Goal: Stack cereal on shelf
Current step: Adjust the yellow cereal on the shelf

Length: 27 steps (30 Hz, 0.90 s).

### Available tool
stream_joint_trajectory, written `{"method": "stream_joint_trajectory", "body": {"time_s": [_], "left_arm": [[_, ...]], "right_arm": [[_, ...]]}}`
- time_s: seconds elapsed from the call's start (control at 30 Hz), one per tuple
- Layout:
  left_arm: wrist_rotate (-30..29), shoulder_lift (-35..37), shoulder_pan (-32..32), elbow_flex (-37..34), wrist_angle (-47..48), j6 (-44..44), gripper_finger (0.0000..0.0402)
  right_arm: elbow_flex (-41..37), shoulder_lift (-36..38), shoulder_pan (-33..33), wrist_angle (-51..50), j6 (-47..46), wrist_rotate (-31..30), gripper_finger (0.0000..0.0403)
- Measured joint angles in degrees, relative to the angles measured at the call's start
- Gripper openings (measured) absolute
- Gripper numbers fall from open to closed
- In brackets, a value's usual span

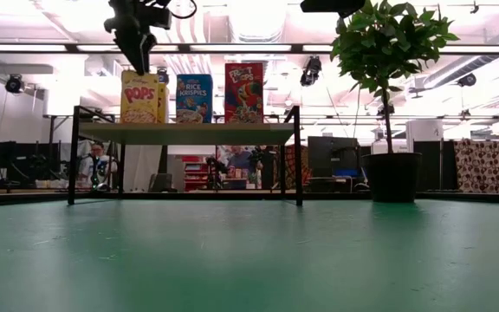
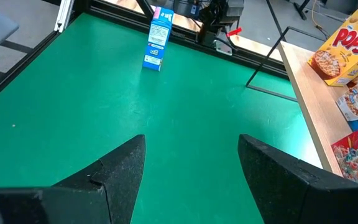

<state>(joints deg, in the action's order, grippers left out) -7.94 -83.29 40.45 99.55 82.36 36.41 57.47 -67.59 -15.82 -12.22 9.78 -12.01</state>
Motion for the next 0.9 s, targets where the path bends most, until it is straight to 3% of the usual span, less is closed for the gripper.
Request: {"method": "stream_joint_trajectory", "body": {"time_s": [0.3,0.63,0.77,0.9], "left_arm": [[2.7,0.0,-0.6,0.0,-0.5,3.2,0.0182],[2.7,0.5,-1.8,1.3,-1.9,0.0,0.0178],[0.8,0.5,-1.8,1.3,-3.1,-1.1,0.0137],[-2.0,0.5,-1.8,1.3,-3.3,-1.1,0.006]], "right_arm": [[0.0,0.0,0.0,0.0,0.2,0.0,0.0247],[0.0,0.0,0.0,-0.6,0.3,0.0,0.0247],[0.0,0.0,0.0,-0.9,-0.1,0.0,0.0247],[0.0,0.0,0.0,-0.9,-0.2,0.0,0.0247]]}}
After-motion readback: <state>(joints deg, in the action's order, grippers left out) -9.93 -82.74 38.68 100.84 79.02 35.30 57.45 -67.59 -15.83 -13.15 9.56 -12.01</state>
